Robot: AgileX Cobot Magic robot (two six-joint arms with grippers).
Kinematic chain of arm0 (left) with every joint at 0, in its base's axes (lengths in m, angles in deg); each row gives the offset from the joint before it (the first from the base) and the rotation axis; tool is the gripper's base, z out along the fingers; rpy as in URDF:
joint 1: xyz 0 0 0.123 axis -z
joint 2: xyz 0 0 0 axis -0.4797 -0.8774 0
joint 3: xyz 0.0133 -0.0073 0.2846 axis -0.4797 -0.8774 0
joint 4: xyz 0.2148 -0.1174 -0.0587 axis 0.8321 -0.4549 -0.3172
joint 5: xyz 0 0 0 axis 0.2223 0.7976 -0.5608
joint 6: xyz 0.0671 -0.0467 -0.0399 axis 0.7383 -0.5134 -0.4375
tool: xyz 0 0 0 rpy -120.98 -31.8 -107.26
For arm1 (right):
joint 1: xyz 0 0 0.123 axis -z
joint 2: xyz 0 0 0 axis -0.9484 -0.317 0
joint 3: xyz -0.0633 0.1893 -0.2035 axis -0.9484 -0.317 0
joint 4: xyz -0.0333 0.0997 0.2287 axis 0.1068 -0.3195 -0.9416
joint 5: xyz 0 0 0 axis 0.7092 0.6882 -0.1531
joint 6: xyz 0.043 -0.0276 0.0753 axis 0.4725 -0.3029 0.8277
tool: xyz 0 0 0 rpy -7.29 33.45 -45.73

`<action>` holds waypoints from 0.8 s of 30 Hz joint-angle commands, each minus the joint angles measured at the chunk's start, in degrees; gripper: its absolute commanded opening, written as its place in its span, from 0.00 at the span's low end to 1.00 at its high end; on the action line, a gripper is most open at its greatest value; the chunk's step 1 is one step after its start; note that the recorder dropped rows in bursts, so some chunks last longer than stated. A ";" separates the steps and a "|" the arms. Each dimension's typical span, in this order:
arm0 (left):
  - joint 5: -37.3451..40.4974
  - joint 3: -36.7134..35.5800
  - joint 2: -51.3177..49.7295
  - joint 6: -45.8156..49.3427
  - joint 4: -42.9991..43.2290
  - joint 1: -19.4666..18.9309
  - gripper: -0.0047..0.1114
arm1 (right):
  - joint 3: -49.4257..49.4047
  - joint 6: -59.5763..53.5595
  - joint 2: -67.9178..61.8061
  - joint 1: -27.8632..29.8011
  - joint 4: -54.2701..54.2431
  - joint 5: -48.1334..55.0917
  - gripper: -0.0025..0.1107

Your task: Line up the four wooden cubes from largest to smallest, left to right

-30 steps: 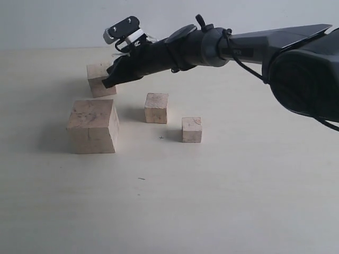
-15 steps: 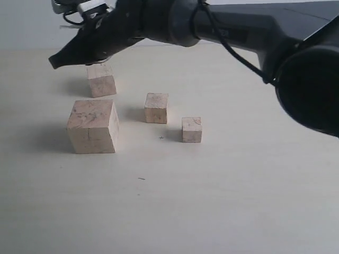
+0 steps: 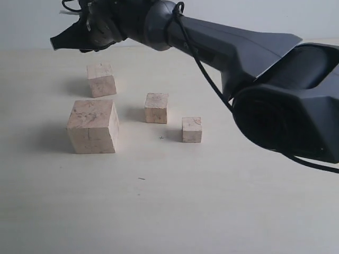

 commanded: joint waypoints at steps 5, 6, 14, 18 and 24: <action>-0.60 -0.20 0.35 0.03 -0.16 0.32 0.04 | 1.04 0.58 -4.40 0.10 -2.54 -5.76 0.91; -0.60 -0.20 0.35 0.03 -0.16 0.32 0.04 | 1.04 0.81 -4.74 0.10 -2.54 -5.95 0.91; -0.60 -0.20 0.35 0.03 -0.16 0.32 0.04 | 1.04 1.28 -6.64 0.10 -2.33 -8.28 0.87; -0.60 -0.20 0.35 0.03 -0.16 0.32 0.04 | 1.04 5.05 -7.30 0.24 3.56 -7.78 0.86; -0.60 -0.20 0.35 0.03 -0.16 0.32 0.04 | 1.04 11.31 -8.26 0.88 6.69 -7.35 0.86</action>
